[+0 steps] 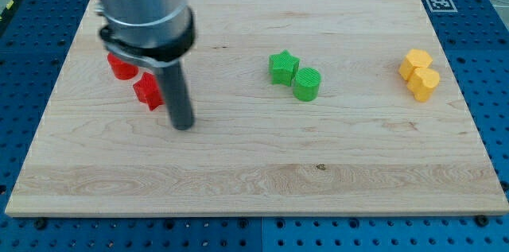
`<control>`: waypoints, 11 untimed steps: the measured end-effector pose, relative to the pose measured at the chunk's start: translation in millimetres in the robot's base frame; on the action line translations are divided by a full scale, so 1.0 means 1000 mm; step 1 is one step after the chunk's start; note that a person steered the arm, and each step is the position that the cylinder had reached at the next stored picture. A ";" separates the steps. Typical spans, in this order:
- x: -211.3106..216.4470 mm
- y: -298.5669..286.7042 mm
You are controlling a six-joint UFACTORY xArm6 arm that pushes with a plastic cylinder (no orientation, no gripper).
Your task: Push the red star to the bottom right of the red circle
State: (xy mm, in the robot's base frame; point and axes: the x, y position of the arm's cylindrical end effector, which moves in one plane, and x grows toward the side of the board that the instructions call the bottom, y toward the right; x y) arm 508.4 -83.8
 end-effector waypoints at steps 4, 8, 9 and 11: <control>-0.049 -0.011; -0.038 -0.059; -0.002 -0.048; -0.007 -0.096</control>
